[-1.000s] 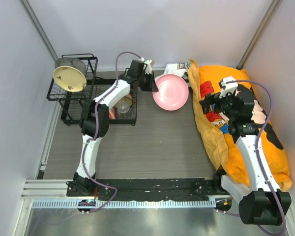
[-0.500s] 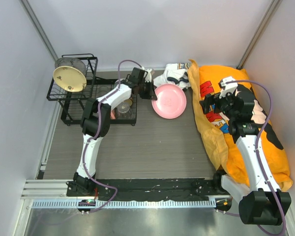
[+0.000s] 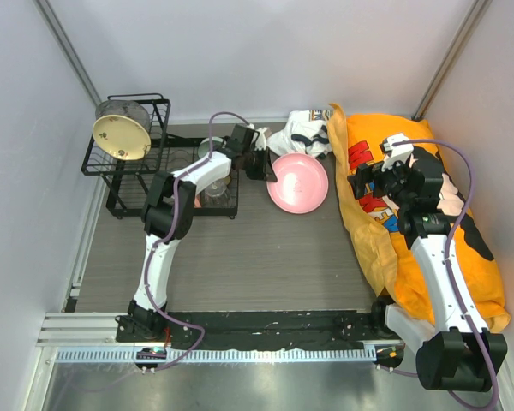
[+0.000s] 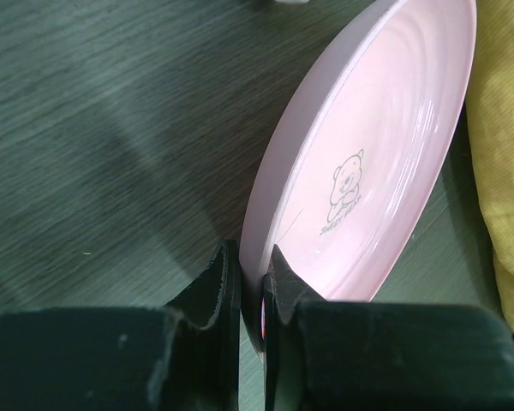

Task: Unload the mixed dishes from the dish rack
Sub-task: Place the plate at the center of the board, then pick up the plate from the dish rack.

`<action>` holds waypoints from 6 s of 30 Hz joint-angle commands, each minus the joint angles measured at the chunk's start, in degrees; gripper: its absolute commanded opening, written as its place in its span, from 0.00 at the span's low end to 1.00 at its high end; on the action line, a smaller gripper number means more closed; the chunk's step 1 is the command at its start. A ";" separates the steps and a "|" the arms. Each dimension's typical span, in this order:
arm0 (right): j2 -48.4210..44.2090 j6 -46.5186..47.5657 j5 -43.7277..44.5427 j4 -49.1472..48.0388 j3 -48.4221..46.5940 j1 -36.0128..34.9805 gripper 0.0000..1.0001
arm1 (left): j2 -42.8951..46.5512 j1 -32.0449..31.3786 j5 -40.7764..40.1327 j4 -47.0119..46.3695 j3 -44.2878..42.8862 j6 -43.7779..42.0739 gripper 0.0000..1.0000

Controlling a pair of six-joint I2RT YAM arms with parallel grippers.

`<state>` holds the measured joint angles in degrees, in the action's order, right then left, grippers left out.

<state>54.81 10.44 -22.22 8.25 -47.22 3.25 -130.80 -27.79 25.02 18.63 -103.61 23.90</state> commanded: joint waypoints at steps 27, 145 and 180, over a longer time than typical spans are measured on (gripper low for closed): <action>0.13 0.81 -0.81 -1.57 -0.33 0.53 1.00 | 5.73 -0.60 -1.28 -0.44 8.60 -3.07 0.23; 0.57 1.43 -6.61 1.42 -1.73 0.89 0.99 | 33.51 27.53 -30.28 39.64 -12.14 -120.84 0.75; 1.27 1.60 -6.79 1.77 -2.08 0.89 1.00 | 34.12 27.44 -35.39 38.59 -12.66 -126.38 0.02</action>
<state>56.01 11.73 -28.27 11.05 -47.20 3.88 -99.07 -0.62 -11.97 62.15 -115.00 -101.51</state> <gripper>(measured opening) 0.996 0.119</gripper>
